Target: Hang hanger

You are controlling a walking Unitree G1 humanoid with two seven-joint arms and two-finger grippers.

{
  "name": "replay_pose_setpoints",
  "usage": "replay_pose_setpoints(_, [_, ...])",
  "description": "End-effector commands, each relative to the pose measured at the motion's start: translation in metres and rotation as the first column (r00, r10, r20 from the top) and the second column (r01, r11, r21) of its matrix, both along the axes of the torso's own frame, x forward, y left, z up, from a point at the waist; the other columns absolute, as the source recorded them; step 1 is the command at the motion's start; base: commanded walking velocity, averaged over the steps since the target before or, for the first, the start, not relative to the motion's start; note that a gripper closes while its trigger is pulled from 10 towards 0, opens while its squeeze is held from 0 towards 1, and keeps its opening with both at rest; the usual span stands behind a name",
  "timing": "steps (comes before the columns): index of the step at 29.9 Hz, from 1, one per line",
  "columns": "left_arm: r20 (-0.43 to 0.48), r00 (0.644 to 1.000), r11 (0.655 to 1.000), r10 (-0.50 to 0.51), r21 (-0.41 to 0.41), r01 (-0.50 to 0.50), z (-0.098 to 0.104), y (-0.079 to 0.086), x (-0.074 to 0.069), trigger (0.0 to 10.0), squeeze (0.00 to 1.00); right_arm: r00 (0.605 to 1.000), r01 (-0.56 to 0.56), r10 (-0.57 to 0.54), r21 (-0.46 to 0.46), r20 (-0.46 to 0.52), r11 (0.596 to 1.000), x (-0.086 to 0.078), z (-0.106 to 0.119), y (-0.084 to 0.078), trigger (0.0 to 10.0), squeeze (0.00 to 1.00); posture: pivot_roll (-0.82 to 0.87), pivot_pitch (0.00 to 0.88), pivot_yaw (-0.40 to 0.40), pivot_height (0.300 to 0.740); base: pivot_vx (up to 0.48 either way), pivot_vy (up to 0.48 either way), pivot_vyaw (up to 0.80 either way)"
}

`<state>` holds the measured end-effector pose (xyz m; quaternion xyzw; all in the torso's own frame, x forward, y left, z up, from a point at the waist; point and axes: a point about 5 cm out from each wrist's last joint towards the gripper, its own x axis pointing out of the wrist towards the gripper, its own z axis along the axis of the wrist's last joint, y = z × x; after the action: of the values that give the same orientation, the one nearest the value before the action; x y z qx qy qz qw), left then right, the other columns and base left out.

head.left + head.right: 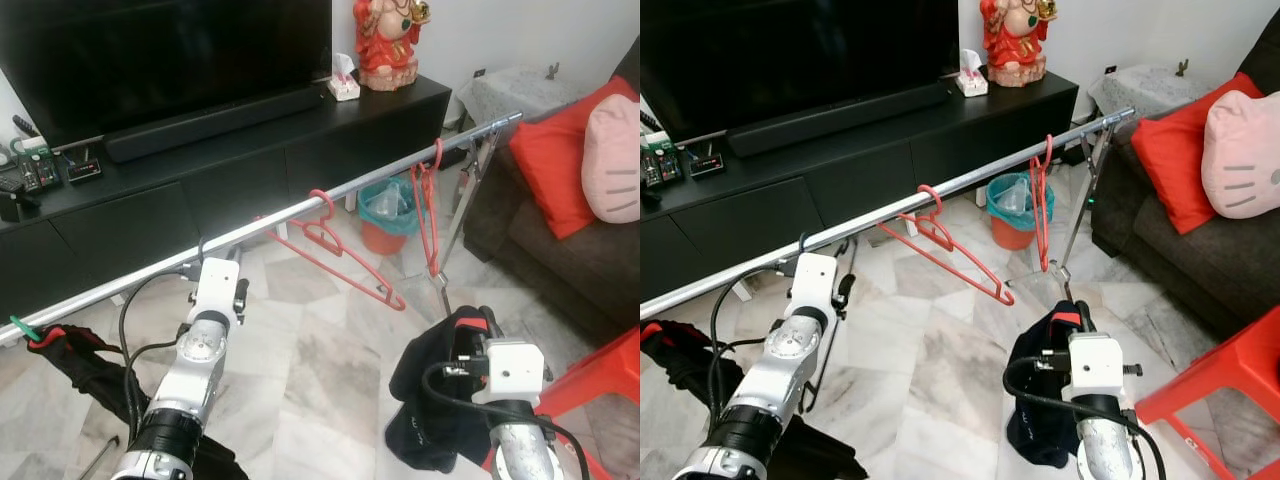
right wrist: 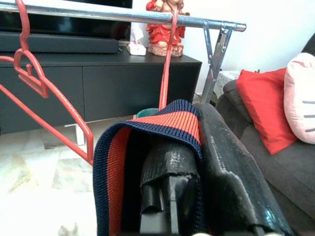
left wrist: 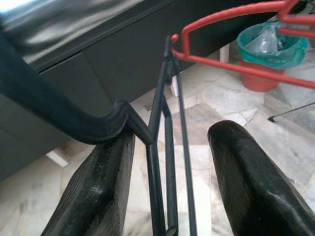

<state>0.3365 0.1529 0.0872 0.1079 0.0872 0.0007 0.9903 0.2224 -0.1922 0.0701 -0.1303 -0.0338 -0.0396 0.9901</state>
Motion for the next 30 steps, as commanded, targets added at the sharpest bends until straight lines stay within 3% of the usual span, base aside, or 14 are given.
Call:
replay_pose_setpoints(1, [-0.001, 1.0, 1.0, -0.02, 0.015, 0.02, -0.002, 0.0, 0.002, 10.0, 0.0, 1.0, -0.01, 0.01, 0.007, 0.02, 1.0, 0.003, 0.005, 0.003, 10.0, 0.0, -0.07, 0.0, 0.034, 0.74, 0.0, 0.0, 0.0])
replay_pose_setpoints(3, [0.005, 0.999, 0.999, -0.036, 0.015, 0.036, -0.003, -0.003, 0.005, 10.0, 0.0, 1.0, -0.008, 0.007, 0.007, 0.021, 1.0, 0.003, 0.005, 0.002, 10.0, 0.0, -0.07, 0.0, 0.033, 0.74, 0.0, 0.0, 0.0])
replay_pose_setpoints(4, [0.003, 0.999, 0.999, -0.039, 0.018, 0.039, -0.004, -0.004, 0.007, 8.0, 0.0, 1.0, -0.006, 0.006, 0.006, 0.022, 1.0, 0.003, 0.005, 0.002, 10.0, 0.0, -0.07, 0.0, 0.034, 0.74, 0.0, 0.0, 0.0])
replay_pose_setpoints(5, [0.003, 0.999, 0.999, -0.039, 0.017, 0.039, -0.004, -0.004, 0.008, 3.3, 0.0, 1.0, -0.006, 0.006, 0.006, 0.022, 1.0, 0.003, 0.005, 0.002, 10.0, 0.0, -0.07, 0.0, 0.034, 0.74, 0.0, 0.0, 0.0])
replay_pose_setpoints(6, [0.008, 0.999, 0.999, -0.039, 0.02, 0.039, -0.004, -0.004, 0.01, 1.1, 0.0, 1.0, -0.006, 0.005, 0.005, 0.022, 1.0, 0.003, 0.005, 0.002, 10.0, 0.0, -0.07, 0.0, 0.034, 0.74, 0.0, 0.0, 0.0])
replay_pose_setpoints(7, [0.008, 0.999, 0.999, -0.037, 0.022, 0.037, -0.004, -0.005, 0.011, 0.1, 0.0, 1.0, -0.005, 0.005, 0.005, 0.022, 1.0, 0.003, 0.005, 0.002, 10.0, 0.0, -0.08, 0.0, 0.034, 0.74, 0.0, 0.0, 0.0])
replay_pose_setpoints(30, [0.022, 0.999, 0.999, 0.025, 0.026, -0.025, -0.011, 0.001, 0.014, 0.0, 0.0, 1.0, -0.004, 0.004, 0.007, 0.02, 1.0, 0.001, 0.005, 0.002, 10.0, 0.0, -0.08, 0.0, 0.032, 0.74, 0.0, 0.0, 0.0])
